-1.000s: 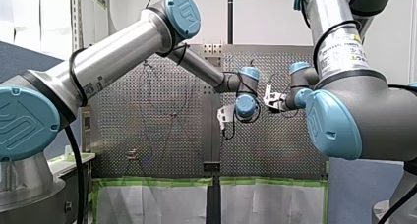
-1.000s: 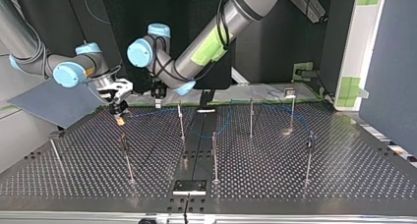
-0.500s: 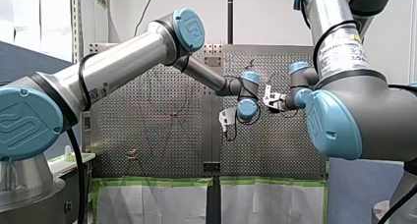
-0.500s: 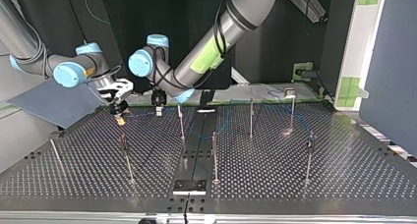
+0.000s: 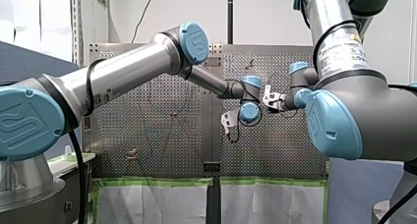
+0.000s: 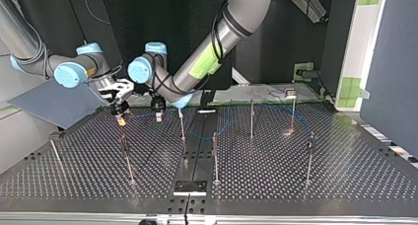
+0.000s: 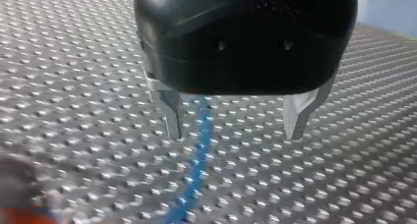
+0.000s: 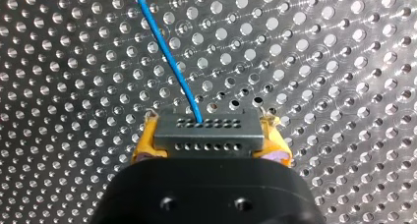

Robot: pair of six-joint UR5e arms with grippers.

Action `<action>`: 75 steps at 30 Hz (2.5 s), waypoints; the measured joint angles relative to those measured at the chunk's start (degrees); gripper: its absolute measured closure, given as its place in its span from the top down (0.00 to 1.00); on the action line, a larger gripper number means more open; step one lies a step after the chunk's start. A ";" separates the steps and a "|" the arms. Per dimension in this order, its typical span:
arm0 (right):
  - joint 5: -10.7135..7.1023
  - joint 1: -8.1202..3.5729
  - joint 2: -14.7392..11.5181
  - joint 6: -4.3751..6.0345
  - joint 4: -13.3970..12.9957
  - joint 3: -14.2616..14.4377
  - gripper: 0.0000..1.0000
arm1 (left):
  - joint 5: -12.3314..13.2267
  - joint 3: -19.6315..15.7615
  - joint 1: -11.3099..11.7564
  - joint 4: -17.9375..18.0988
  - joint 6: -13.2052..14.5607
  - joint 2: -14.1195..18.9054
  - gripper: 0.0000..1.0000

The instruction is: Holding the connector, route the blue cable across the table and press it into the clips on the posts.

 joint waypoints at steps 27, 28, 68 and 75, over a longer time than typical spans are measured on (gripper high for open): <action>-1.35 -0.16 -0.07 0.01 0.29 -0.27 0.00 | -2.45 -0.35 -0.02 -1.03 0.11 0.33 0.02; -1.43 -0.17 -0.09 -0.04 0.33 -0.46 0.00 | -2.77 -0.27 -0.09 -1.44 -0.20 0.58 0.02; -1.74 0.43 -15.87 3.65 11.05 -3.38 0.00 | -2.16 -9.38 -3.47 0.60 -0.81 16.40 0.02; -1.76 0.57 -18.29 4.59 11.50 -3.29 0.00 | -2.21 -9.36 -3.80 0.64 -0.49 17.26 0.02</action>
